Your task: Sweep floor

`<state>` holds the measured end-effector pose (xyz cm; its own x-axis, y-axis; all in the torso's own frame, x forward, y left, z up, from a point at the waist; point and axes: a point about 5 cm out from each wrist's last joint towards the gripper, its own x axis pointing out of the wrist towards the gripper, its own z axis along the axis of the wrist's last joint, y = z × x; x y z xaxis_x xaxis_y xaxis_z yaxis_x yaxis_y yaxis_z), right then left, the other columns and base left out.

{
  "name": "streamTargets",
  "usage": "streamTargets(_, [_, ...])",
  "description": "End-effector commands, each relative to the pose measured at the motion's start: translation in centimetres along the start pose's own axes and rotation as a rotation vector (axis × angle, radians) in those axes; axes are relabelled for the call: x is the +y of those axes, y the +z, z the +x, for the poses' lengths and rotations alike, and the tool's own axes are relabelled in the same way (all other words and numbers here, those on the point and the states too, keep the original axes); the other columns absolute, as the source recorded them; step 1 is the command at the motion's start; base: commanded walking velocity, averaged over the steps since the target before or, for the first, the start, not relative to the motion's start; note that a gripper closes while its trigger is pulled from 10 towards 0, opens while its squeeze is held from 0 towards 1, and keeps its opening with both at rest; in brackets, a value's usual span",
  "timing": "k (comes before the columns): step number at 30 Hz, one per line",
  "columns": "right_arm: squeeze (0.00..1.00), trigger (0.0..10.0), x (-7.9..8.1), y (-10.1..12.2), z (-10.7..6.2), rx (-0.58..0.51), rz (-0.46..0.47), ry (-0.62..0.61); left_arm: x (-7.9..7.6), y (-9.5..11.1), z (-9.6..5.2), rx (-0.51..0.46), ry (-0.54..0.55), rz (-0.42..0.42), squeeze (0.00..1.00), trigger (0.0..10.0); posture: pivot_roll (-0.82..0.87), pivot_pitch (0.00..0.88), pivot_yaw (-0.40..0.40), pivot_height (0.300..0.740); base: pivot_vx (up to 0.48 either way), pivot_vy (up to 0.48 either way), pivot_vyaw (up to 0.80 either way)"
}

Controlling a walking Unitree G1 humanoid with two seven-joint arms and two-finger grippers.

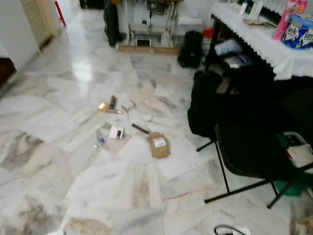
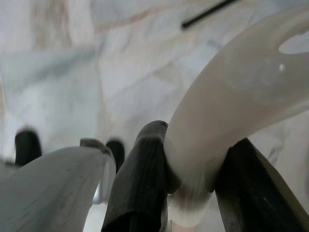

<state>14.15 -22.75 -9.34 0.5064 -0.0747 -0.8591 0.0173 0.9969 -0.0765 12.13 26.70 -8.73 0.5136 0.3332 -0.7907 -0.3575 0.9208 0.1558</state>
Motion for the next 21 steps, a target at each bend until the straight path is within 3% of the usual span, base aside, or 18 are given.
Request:
streamTargets(1, [0.00, 10.0, 0.0, -0.2, 0.0, 0.021, -0.027, -0.004, -0.8, -0.1, 0.0, 0.003, -0.019, -0.016, 0.00, 10.0, -0.05, 0.023, -0.073, 0.740, 0.259, 0.000, 0.00])
streamTargets(11, [0.00, 10.0, 1.7, 0.1, 0.3, 0.019, -0.014, 0.022, -1.5, 0.2, 0.1, 0.003, -0.035, -0.017, 0.00, 10.0, -0.06, 0.008, -0.073, 0.740, 0.262, 0.000, 0.69])
streamTargets(21, [0.00, 10.0, 2.9, 0.8, 0.5, 0.005, -0.022, 0.039, -2.2, 1.3, 0.4, -0.015, -0.045, -0.028, 0.00, 10.0, -0.05, 0.000, -0.073, 0.740, 0.261, 0.000, 0.05])
